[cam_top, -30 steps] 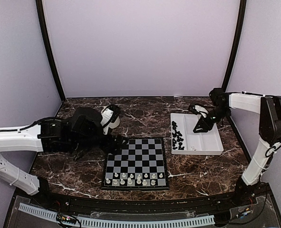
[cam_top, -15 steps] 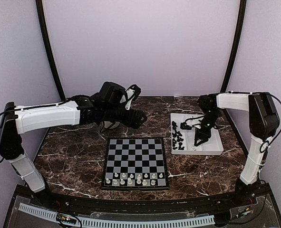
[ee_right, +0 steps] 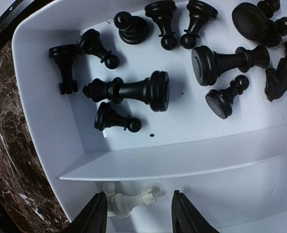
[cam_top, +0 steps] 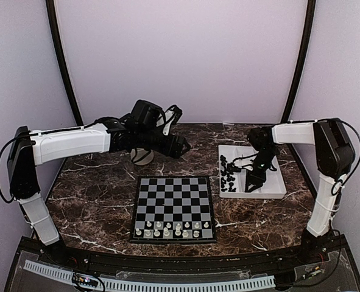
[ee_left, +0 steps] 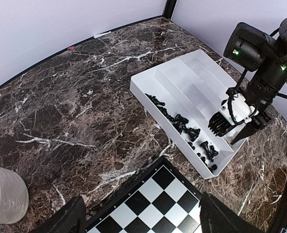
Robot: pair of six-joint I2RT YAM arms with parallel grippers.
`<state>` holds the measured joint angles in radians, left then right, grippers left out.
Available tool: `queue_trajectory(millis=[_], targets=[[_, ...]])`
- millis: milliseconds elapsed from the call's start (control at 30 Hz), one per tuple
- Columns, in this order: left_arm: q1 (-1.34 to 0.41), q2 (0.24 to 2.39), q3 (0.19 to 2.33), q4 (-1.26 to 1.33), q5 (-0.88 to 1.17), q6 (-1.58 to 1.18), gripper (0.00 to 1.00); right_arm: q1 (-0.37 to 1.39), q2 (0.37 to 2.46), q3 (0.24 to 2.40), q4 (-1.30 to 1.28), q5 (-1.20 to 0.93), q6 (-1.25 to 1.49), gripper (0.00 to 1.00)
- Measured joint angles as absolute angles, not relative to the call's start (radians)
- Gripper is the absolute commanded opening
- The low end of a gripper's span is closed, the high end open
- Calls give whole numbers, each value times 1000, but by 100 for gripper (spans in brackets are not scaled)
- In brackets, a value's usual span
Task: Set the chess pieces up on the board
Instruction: Move the rook to the storage box.
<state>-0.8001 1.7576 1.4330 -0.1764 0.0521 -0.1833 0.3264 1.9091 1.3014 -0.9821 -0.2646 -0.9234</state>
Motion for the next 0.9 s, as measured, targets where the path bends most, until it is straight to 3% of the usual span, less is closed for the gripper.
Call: queue_trajectory(millis=[500, 900], targets=[[-788, 1771, 1440, -178, 86, -199, 82, 325, 1913, 1294, -831, -107, -806, 45], [-788, 1771, 1439, -178, 91, -206, 82, 315, 1920, 1351, -890, -144, -788, 45]])
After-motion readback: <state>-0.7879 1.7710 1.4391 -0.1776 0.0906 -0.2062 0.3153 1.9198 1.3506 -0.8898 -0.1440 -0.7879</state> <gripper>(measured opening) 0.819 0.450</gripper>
